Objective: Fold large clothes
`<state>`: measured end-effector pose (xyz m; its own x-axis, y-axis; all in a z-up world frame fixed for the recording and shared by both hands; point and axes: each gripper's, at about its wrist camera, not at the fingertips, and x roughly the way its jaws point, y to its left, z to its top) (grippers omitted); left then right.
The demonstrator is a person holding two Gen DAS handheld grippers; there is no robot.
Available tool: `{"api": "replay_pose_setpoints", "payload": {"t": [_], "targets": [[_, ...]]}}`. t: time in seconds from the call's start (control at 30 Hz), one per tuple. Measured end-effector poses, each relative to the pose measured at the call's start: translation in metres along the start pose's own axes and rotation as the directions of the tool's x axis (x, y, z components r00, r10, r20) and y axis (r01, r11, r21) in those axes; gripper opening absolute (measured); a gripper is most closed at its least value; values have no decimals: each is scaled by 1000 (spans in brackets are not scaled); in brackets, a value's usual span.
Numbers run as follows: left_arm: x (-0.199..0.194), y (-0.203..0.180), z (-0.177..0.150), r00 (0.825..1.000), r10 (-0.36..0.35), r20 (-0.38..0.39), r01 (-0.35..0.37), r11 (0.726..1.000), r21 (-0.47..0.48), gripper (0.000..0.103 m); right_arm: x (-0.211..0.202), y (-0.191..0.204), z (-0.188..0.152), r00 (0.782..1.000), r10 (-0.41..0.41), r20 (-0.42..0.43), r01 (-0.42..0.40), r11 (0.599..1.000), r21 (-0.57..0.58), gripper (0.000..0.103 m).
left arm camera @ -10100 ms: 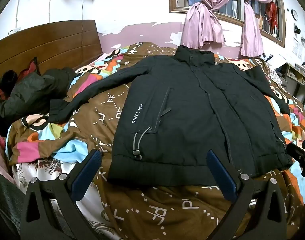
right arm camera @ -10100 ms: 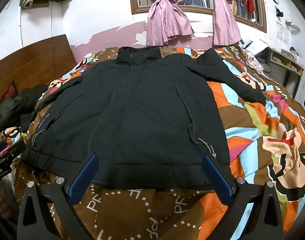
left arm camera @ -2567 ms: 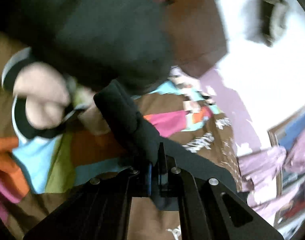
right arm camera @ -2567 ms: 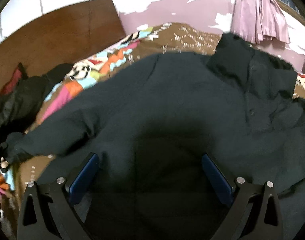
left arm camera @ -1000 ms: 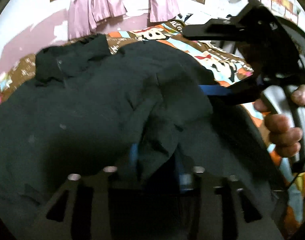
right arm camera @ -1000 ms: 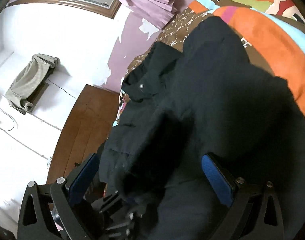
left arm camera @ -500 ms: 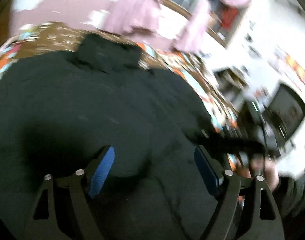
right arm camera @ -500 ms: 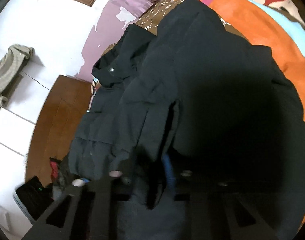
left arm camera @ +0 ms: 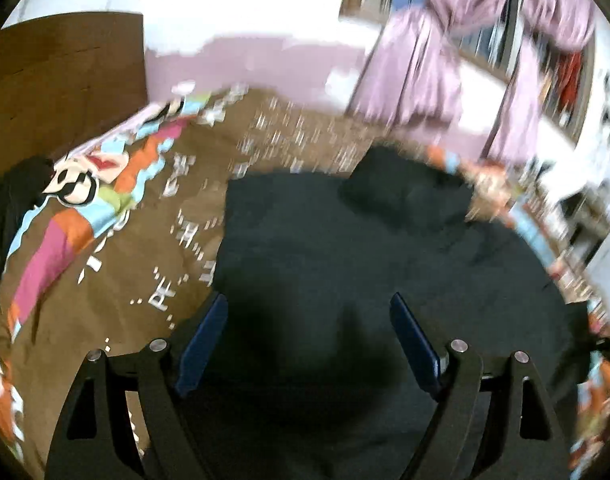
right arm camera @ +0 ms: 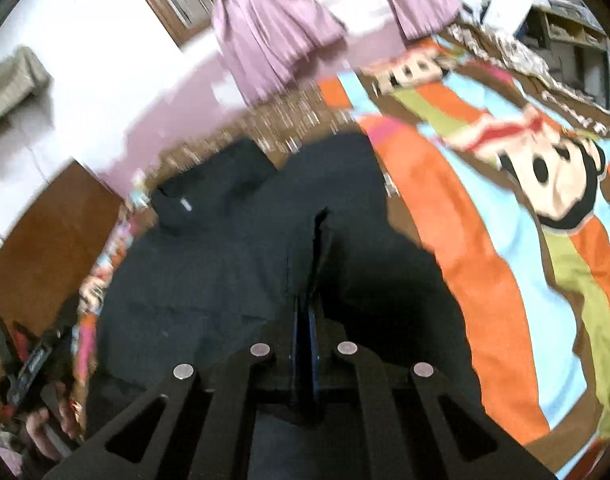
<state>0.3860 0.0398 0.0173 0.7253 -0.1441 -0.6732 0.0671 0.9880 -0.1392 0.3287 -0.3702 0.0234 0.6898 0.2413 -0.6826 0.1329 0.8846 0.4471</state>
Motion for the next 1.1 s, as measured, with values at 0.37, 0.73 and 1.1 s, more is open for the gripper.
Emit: {"api": "replay_pose_setpoints", "payload": {"t": [0.37, 0.73, 1.1], "targets": [[2, -10, -26, 995, -92, -23, 93, 995, 37, 79, 9, 9, -8, 976, -207, 62, 213, 969, -122, 57], [36, -69, -39, 985, -69, -158, 113, 951, 288, 80, 63, 58, -14, 992, -119, -47, 94, 926, -366, 65], [52, -68, -65, 994, -48, -100, 80, 934, 349, 80, 86, 46, -29, 987, -129, -98, 79, 911, -404, 66]]}}
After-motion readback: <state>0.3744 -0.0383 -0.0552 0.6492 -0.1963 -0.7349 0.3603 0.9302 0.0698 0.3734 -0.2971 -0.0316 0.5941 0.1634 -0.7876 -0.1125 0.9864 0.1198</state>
